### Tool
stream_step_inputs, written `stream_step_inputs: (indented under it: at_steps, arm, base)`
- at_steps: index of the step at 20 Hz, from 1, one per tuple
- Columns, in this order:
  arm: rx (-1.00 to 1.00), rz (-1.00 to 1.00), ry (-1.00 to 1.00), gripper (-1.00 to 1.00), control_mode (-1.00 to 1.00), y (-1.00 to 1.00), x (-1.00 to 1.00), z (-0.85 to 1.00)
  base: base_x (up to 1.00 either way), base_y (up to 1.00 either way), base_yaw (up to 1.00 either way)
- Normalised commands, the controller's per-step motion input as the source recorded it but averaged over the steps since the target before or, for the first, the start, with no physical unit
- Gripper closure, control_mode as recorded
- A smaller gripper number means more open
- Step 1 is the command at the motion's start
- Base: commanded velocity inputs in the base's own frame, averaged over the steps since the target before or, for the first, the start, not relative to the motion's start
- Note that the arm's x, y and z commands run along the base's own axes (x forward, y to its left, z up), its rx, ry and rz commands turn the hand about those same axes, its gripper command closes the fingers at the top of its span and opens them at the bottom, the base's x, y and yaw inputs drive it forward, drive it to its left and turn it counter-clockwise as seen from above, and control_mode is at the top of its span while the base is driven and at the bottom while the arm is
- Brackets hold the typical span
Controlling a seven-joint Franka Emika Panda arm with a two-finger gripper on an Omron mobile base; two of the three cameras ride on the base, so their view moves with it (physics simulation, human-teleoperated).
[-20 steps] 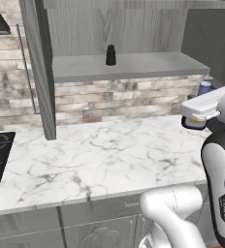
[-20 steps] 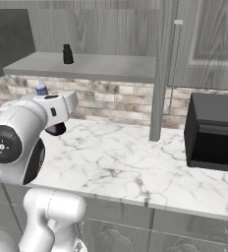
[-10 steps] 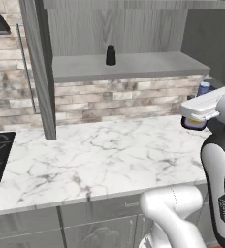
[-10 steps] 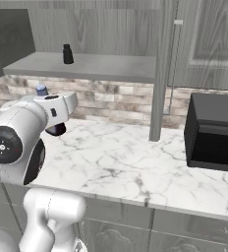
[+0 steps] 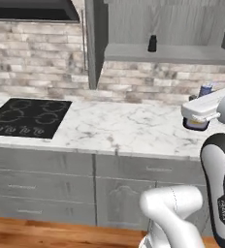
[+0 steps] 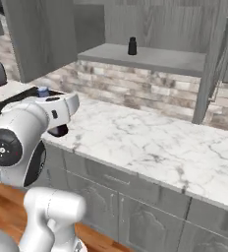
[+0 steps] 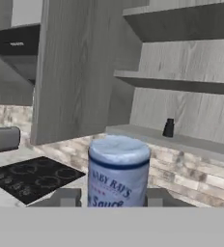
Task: Move the shaker and condiment bottle from the cabinet to the dining counter.
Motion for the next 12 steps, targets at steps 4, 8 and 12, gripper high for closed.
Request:
stream_step_inputs:
  at_steps: [4, 8, 12]
  arm:
    - [0.00, 0.00, 0.00, 1.00, 1.00, 0.00, 0.00, 0.00]
    - [0.00, 0.00, 0.00, 1.00, 1.00, 0.00, 0.00, 0.00]
    - [0.00, 0.00, 0.00, 1.00, 1.00, 0.00, 0.00, 0.00]
  base:
    - [-0.75, 0.69, 0.84]
    - [-0.47, 0.62, 0.90]
    - [-0.36, 0.59, 0.91]
